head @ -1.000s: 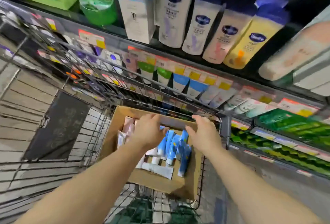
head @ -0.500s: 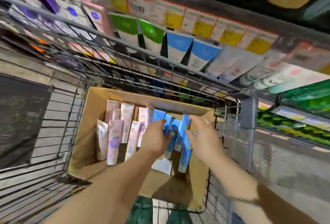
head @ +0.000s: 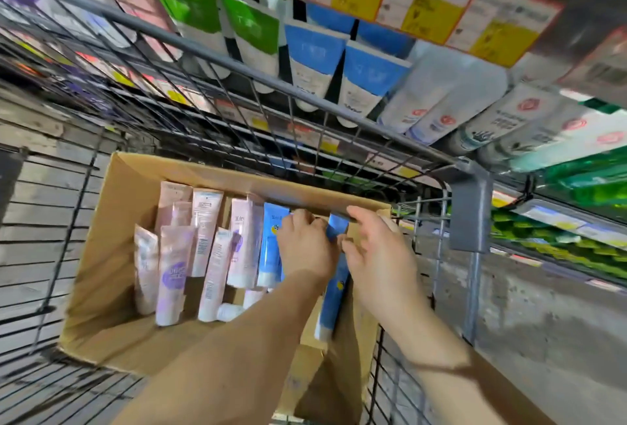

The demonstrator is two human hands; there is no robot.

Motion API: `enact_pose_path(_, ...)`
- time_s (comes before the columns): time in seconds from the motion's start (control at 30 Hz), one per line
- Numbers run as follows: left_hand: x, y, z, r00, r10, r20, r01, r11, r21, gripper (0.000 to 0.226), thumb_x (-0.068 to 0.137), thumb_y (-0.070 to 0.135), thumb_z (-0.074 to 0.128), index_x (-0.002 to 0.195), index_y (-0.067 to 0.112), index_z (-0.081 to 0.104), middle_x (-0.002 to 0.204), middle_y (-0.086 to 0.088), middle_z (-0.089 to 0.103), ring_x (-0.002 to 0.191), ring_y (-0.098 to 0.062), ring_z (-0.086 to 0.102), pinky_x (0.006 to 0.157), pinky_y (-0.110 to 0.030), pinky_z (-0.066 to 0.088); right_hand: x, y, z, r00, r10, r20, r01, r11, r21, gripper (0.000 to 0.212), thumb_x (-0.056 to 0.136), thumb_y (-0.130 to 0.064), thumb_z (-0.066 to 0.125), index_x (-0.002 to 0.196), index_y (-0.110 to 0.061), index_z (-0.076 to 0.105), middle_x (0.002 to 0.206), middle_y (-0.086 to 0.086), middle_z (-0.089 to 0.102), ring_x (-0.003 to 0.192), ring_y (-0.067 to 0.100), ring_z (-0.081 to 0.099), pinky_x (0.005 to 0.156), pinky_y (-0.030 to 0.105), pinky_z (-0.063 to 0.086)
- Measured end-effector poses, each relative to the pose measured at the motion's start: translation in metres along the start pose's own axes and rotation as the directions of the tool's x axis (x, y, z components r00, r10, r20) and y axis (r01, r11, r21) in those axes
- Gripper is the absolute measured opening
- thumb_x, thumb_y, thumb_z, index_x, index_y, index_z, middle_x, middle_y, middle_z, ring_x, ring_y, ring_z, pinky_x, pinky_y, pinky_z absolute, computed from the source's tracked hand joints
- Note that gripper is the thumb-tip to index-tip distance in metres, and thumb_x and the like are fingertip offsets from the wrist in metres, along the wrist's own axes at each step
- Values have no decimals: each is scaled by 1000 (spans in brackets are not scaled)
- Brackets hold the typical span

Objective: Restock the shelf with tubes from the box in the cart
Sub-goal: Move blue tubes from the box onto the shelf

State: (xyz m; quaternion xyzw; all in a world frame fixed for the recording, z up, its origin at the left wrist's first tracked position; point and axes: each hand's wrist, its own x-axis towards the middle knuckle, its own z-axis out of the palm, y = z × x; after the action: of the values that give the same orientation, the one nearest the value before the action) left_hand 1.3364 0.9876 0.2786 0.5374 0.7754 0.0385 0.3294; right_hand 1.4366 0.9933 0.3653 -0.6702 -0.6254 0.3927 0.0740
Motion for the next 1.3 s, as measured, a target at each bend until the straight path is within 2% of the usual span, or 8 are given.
enact_pose_path(0.17,-1,-8,-17,993,-100,62,111,975,-194,40,83,41,69,55,21,47,73,2,46,81,-22,50,64,-26,30,-3,-2,-3,1000,16,27,-17,1000,21,47,95,-17,55,139,-30,45,132,-6,47,117,16,53,98,36,48)
enact_pose_path(0.37,-34,-10,-89,967,58,248,148,665,-732,31,86,4,68,63,19,54,44,20,54,46,10,51,49,-5,35,-5,-12,-6,975,95,201,-78,993,-94,59,89,-24,64,140,-33,36,129,1,54,117,22,54,93,36,47)
enact_pose_path(0.5,-40,-7,-109,966,115,231,132,552,-823,19,82,-6,68,72,9,62,53,17,63,55,8,58,56,-6,42,-2,-17,-4,948,108,298,-67,987,-145,27,83,-29,71,102,-23,53,99,-4,57,98,22,58,72,31,43)
enact_pose_path(0.6,-37,-24,-100,957,153,248,148,478,-866,42,73,0,79,110,12,63,102,3,71,90,-9,67,81,-22,54,1,-16,-7,959,108,264,-71,987,-144,24,83,-31,70,100,-20,58,91,-3,60,86,21,58,66,29,42)
enact_pose_path(0.8,-54,-55,-22,865,-118,487,386,777,-497,53,80,16,77,127,5,56,118,-10,66,106,-21,64,98,-38,50,8,-11,-14,980,103,168,-78,986,-148,27,83,-36,72,90,-19,52,88,-2,60,78,19,54,64,30,39)
enact_pose_path(1.0,-77,-26,15,950,-136,279,146,989,-16,22,86,43,62,97,25,58,98,2,67,96,-22,63,65,-28,38,1,-6,-11,981,99,167,-79,990,-121,30,83,-35,71,99,-13,58,94,0,64,85,21,61,75,36,51)
enact_pose_path(1.17,-81,-21,24,956,-163,242,189,978,-89,15,85,35,62,82,26,51,81,6,58,90,-21,62,62,-28,36,-1,-5,-13,983,90,160,-78,994,-80,31,82,-36,72,101,-14,59,98,0,65,88,20,62,79,41,53)
enact_pose_path(1.3,-78,-29,16,927,-198,317,291,916,-277,40,80,30,75,117,19,62,106,1,70,97,-16,65,78,-26,50,-5,-8,-17,986,75,148,-63,995,-81,30,82,-35,72,100,-14,59,99,-1,65,88,19,61,76,37,53)
